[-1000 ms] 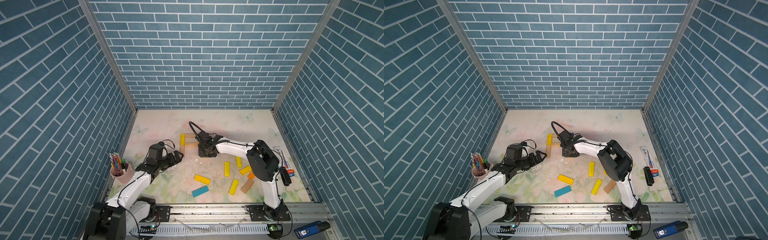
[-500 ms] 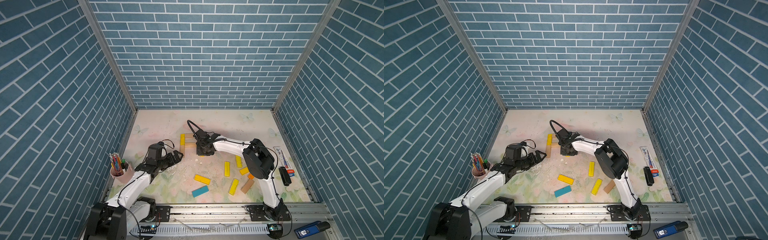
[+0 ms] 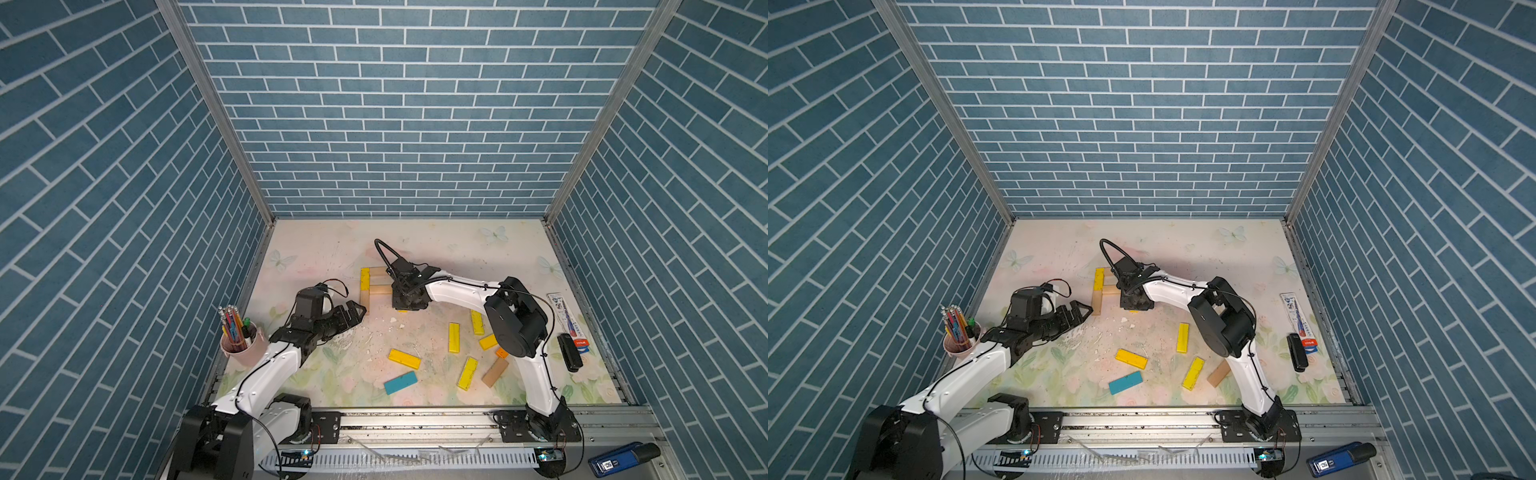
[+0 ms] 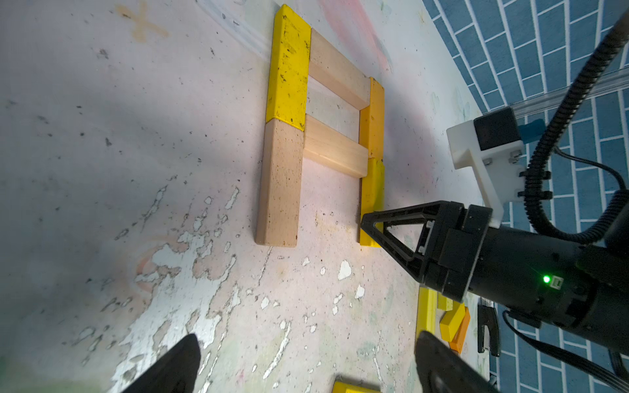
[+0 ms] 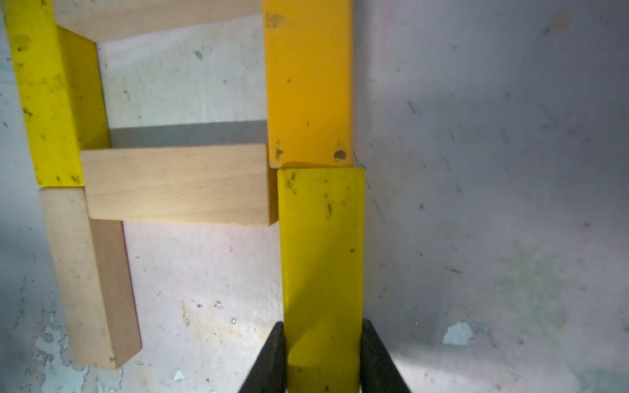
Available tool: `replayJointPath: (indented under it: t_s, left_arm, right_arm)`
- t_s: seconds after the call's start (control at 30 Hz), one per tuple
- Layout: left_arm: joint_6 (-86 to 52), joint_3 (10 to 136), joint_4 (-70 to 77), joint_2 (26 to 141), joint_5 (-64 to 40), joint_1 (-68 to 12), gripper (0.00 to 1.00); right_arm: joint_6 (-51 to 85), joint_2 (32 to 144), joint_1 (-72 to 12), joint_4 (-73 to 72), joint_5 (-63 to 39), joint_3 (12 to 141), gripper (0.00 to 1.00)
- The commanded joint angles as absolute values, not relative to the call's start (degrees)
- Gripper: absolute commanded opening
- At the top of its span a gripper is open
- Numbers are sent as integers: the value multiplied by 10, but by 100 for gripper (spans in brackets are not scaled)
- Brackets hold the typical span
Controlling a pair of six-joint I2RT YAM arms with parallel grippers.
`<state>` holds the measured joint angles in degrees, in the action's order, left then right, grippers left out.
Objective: Assemble the number 8 with building blocks
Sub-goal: Assemble the building block at the center of the board.
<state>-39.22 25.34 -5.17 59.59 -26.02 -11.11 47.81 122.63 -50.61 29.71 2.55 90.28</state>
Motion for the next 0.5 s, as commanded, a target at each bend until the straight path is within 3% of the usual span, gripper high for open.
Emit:
replayJointPath:
  t_s: [0.0,0.27,0.47]
  left_arm:
    - [-383,243,-39,599,-264,-106,100]
    - [-383,245,-35,606,-265,-106,99]
    - [-383,246,-36,608,-265,-106,100]
  right_arm:
    - [499,1241,-504,301,17,907,28]
    - [497,1243,-503,303,18,902,29]
    - [497,1241,-504,297,16,901,36]
